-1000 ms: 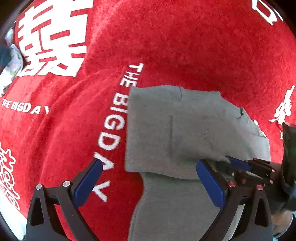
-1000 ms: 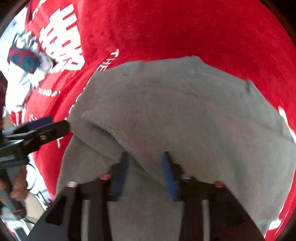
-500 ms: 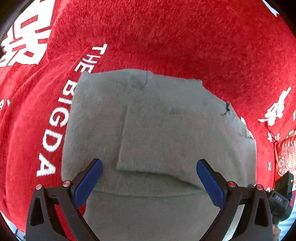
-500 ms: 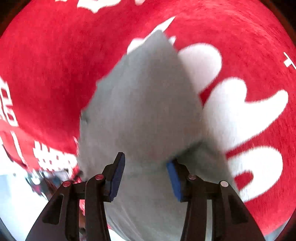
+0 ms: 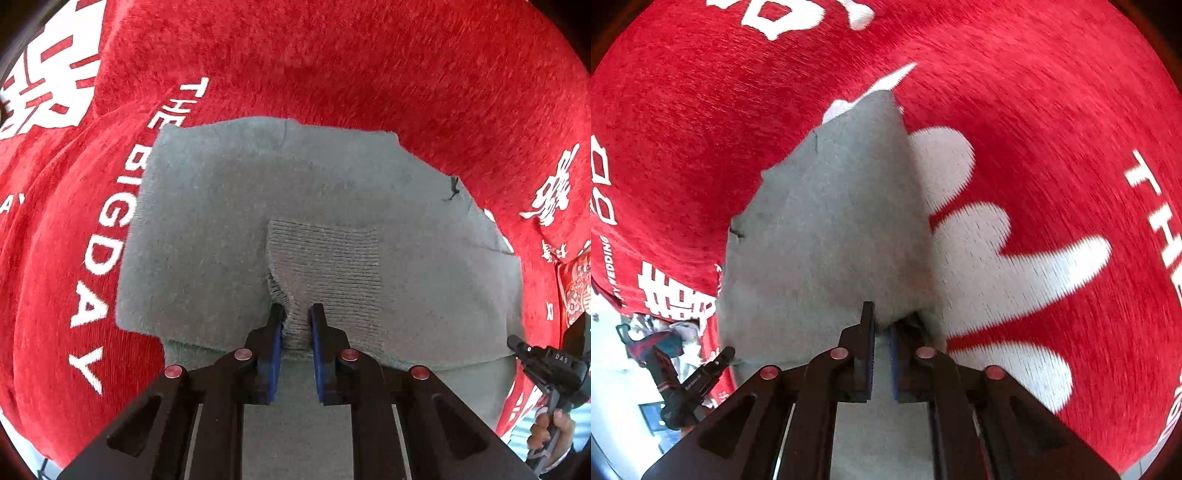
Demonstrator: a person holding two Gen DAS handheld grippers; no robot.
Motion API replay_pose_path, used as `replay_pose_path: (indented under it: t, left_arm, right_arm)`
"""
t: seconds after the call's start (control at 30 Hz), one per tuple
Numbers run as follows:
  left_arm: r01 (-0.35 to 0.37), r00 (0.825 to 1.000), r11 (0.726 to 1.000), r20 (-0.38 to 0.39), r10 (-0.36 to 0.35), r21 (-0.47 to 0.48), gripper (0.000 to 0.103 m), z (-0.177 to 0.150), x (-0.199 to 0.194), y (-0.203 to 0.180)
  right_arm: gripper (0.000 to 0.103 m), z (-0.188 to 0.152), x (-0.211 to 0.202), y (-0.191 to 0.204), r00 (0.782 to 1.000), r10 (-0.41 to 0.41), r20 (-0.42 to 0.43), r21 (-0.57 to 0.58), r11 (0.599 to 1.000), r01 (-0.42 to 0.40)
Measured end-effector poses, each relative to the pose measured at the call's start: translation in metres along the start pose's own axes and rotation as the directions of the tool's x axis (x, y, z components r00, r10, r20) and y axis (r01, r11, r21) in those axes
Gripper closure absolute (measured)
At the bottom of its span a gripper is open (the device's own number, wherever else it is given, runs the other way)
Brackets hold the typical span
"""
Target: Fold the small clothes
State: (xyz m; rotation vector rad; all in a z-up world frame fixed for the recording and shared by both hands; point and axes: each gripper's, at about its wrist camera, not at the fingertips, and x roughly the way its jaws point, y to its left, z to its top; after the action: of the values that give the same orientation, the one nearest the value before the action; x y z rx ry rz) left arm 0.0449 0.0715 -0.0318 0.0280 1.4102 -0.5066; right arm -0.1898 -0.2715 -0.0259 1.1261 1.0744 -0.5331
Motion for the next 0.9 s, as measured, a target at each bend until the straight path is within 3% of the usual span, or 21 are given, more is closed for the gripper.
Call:
replay_pose_path:
  t: [0.1, 0.17, 0.2, 0.23, 0.4, 0.47, 0.5, 0.53, 0.63, 0.73, 0.8, 0.9]
  left_arm:
    - [-0.103, 0.994, 0.994, 0.03, 0.102, 0.035, 0.087, -0.001, -0.018, 0.006]
    - [-0.147, 0.988, 0.988, 0.048, 0.144, 0.057, 0.087, 0.0, -0.031, 0.008]
    - [-0.157, 0.986, 0.985, 0.063, 0.153, 0.065, 0.087, 0.0, -0.04, 0.013]
    - [-0.164, 0.985, 0.984, 0.069, 0.159, 0.072, 0.087, 0.001, -0.045, 0.014]
    - [-0.186, 0.981, 0.978, 0.072, 0.179, 0.095, 0.087, 0.011, -0.032, -0.007]
    - [-0.177, 0.983, 0.98, 0.073, 0.17, 0.094, 0.087, 0.016, -0.02, -0.017]
    - [-0.176, 0.983, 0.98, 0.071, 0.17, 0.096, 0.087, 0.017, -0.016, -0.022]
    - [-0.176, 0.983, 0.979, 0.065, 0.17, 0.102, 0.087, 0.018, -0.009, -0.028]
    - [-0.188, 0.981, 0.974, 0.061, 0.182, 0.126, 0.087, 0.015, 0.001, -0.039]
    - [-0.224, 0.974, 0.961, 0.061, 0.217, 0.162, 0.087, 0.01, 0.014, -0.044]
    - [-0.238, 0.97, 0.954, 0.09, 0.225, 0.183, 0.086, 0.008, 0.015, -0.047]
    - [-0.247, 0.969, 0.949, 0.081, 0.235, 0.198, 0.086, 0.012, 0.012, -0.049]
  right_arm:
    - [0.085, -0.004, -0.021, 0.007, 1.0, -0.01, -0.013, -0.027, 1.0, 0.01]
    - [0.068, 0.002, -0.042, 0.009, 0.998, 0.025, 0.055, -0.043, 0.999, -0.023]
    - [0.045, 0.011, -0.048, 0.01, 0.995, 0.013, 0.096, -0.047, 0.999, -0.009]
    - [0.04, 0.021, -0.048, 0.009, 0.993, 0.004, 0.122, -0.046, 0.999, 0.002]
    - [0.048, 0.071, -0.004, 0.009, 0.992, -0.07, 0.1, -0.043, 0.996, 0.075]
    - [0.073, 0.083, 0.008, 0.011, 0.993, -0.083, 0.087, -0.052, 0.995, 0.088]
    - [0.095, 0.087, 0.01, 0.016, 0.995, -0.08, 0.066, -0.077, 0.993, 0.085]
    - [0.095, 0.087, 0.006, 0.026, 0.992, -0.103, 0.074, -0.124, 0.986, 0.111]
    - [0.095, 0.08, -0.003, 0.049, 0.962, -0.225, 0.151, -0.315, 0.912, 0.263]
    - [0.095, 0.085, 0.009, 0.027, 0.962, -0.252, 0.109, -0.277, 0.921, 0.273]
    - [0.094, 0.084, 0.005, 0.022, 0.965, -0.23, 0.129, -0.247, 0.935, 0.256]
    - [0.088, 0.078, -0.007, 0.017, 0.954, -0.266, 0.134, -0.191, 0.938, 0.289]
